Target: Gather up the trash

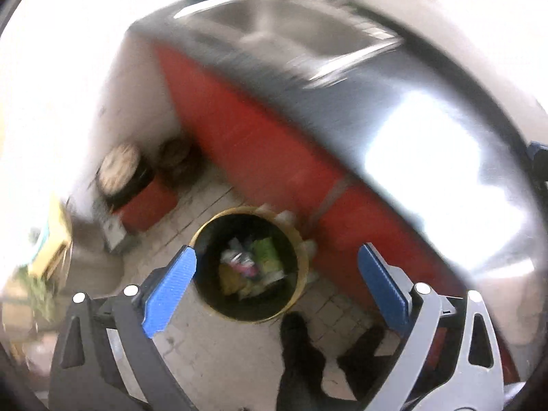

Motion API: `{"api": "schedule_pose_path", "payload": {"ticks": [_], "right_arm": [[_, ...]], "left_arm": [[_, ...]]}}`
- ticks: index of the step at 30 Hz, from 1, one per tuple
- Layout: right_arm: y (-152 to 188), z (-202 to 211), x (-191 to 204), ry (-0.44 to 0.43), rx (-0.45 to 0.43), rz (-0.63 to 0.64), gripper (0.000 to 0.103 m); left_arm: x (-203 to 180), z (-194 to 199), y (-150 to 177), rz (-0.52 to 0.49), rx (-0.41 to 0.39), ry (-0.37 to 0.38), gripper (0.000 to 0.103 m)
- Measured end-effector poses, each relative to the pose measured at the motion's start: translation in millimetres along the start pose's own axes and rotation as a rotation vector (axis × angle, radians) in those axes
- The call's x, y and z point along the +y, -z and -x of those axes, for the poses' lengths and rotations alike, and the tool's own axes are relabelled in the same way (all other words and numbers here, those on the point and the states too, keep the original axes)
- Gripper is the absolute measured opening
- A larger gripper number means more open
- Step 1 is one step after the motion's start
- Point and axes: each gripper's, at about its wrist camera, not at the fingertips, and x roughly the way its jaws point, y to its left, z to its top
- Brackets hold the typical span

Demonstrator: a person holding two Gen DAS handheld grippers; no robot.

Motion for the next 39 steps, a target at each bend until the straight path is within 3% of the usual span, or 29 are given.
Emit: {"api": "schedule_pose_path", "payload": {"ticks": [3,9,13,17,26,39], "right_arm": [[22,59,-66,0.139,-0.073,-0.143,0.096],[105,170,-179,0.414,-0.182,-0.45,0.096],[159,213,-224,0.512,-0.221,-0.594,0.096],[199,239,-251,0.536,-0.245,-0.687,0.096],[249,254,-293,0.52,-0.235,-0.759,0.096],[244,248,-302,0.494,-0.238,-0.785,0.096]], "left_arm": [[-62,24,-28,-0.114,-0.083,0.072,0.093],[-203,54,-62,-0.334,-0.1,0.277,0.093],[-290,72,-59,-0.463,-0.089,0.36,0.093],[-360,84,-48,-0.562,-0.075,0.389,0.093],[-434,92,-12,-0.653,-0.053,0.364,0.093],[-450,79,-16,-0.673,-0.026,0.326,0.093]]}}
